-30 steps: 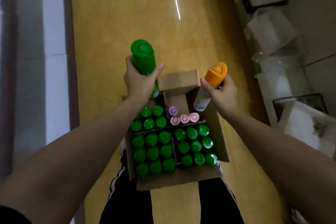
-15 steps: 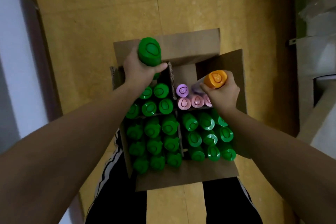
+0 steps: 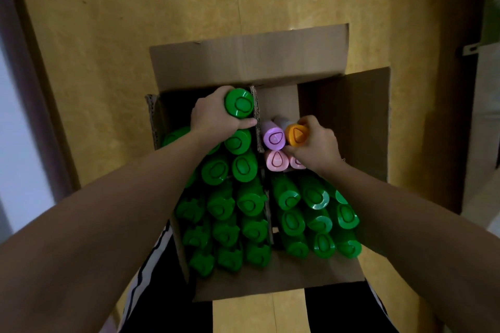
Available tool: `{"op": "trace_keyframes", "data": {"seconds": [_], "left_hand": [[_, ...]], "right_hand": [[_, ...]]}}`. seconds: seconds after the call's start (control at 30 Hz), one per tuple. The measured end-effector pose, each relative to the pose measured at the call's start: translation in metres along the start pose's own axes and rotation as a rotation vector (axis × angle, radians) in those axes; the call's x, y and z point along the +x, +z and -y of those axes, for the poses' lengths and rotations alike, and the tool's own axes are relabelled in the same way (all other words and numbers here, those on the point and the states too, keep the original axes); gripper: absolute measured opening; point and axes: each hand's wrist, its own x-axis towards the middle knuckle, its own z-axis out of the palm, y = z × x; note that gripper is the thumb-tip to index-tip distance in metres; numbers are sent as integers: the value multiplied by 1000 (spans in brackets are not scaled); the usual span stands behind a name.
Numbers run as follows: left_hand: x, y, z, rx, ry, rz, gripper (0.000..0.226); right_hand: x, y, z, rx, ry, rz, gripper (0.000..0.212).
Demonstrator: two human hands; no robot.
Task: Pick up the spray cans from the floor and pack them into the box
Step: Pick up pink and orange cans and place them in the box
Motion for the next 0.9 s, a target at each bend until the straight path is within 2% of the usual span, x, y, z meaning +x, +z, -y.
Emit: {"op": "trace_keyframes", "data": {"seconds": [0.1, 0.27, 0.57, 0.63, 0.73, 0.77, 0.9], "left_hand": [[5, 4, -2, 60, -75, 76, 101], [3, 1, -4, 56, -113, 120, 107], [-4, -1, -9, 99, -76, 78, 108], [-9, 0, -11, 98, -69, 64, 108], [-17, -2, -14, 72, -54, 62, 110], [-20, -3, -16, 64, -45, 55, 111], [-40, -18, -33, 91, -4, 19, 109]], "right_hand": [[7, 2, 0, -57, 27, 16, 63], [10, -1, 0, -119, 21, 35, 62], [14, -2, 5, -171, 35, 96, 50], [10, 1, 4, -156, 42, 125, 63], [0, 0, 7, -172, 42, 114, 98], [-3, -2, 10, -180, 39, 101, 103], [-20, -19, 32, -219, -8, 49, 100]]}}
